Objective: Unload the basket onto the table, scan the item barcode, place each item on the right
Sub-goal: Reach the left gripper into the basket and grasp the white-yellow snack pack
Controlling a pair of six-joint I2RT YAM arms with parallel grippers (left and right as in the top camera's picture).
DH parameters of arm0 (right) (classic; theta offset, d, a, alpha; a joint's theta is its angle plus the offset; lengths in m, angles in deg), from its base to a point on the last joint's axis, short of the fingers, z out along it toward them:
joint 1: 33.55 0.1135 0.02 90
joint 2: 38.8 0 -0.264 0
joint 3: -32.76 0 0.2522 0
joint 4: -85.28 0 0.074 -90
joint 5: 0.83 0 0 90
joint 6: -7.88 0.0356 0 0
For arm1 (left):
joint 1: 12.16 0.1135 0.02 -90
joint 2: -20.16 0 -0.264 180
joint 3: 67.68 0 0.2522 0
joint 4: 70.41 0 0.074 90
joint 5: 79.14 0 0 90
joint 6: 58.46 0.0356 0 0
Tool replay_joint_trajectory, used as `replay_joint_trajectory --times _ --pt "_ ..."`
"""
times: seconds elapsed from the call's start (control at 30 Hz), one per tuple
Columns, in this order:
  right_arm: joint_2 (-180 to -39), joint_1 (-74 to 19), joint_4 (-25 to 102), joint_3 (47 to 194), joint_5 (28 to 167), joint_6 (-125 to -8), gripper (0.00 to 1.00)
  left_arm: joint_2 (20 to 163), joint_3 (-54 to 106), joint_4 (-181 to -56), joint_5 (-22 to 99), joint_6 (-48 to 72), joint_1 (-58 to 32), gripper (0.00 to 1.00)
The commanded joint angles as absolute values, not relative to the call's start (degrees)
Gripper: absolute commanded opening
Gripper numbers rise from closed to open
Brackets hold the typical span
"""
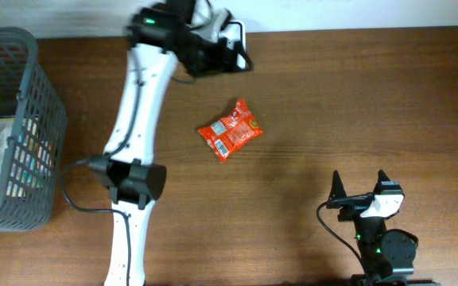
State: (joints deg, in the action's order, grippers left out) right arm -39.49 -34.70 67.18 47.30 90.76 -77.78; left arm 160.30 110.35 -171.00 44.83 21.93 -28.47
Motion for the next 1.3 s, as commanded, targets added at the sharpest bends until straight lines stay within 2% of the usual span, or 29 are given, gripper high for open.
replay_joint_trajectory --times 0.0,0.03,0.1,0.23,0.4,0.47,0.53,0.73,0.9,1.0,1.17,1.2,1.27 --pt "-39.2 -35.0 67.1 46.8 91.0 -77.4 0.98 156.0 125.3 -177.5 15.5 22.2 -21.6 0.99" --pt "-39.2 -35.0 67.1 46.8 91.1 -77.4 0.98 153.1 125.4 -178.4 6.0 22.1 -17.4 0.99" --pt "-39.2 -35.0 67.1 46.8 91.1 -77.4 0.98 148.0 125.4 -179.7 -1.2 22.1 -7.7 0.99" --pt "-39.2 -35.0 67.1 46.8 91.1 -77.4 0.98 144.5 123.0 -180.9 1.3 21.3 18.3 0.99" --pt "-39.2 -35.0 67.1 46.8 91.1 -77.4 0.98 144.5 104.4 -180.9 2.5 21.3 29.5 0.99" --pt "-39.2 -35.0 67.1 46.8 91.0 -77.4 0.98 144.8 95.1 -178.9 4.3 22.7 30.3 0.99" --pt "-39.2 -35.0 67.1 46.8 91.0 -77.4 0.98 144.8 85.1 -173.7 11.2 29.7 29.8 0.95" --pt "-39.2 -35.0 67.1 46.8 91.0 -77.4 0.98 144.9 62.5 -157.7 10.9 40.3 26.9 1.00" --pt "-39.2 -35.0 67.1 46.8 91.0 -77.4 0.98 144.9 55.9 -146.8 11.1 40.7 26.7 0.97" --pt "-39.2 -35.0 67.1 46.8 91.0 -77.4 0.98 145.0 53.0 -143.0 11.1 46.4 25.8 0.97" --pt "-39.2 -35.0 67.1 46.8 91.0 -77.4 0.98 145.0 46.7 -134.8 3.9 47.7 24.8 0.98" --pt "-39.2 -35.0 67.1 46.8 91.1 -77.4 0.98 145.0 46.2 -134.3 3.9 47.7 24.8 0.93" --pt "-39.2 -35.0 67.1 46.8 91.0 -77.4 0.98 145.0 45.5 -133.9 3.9 47.7 24.8 0.68"
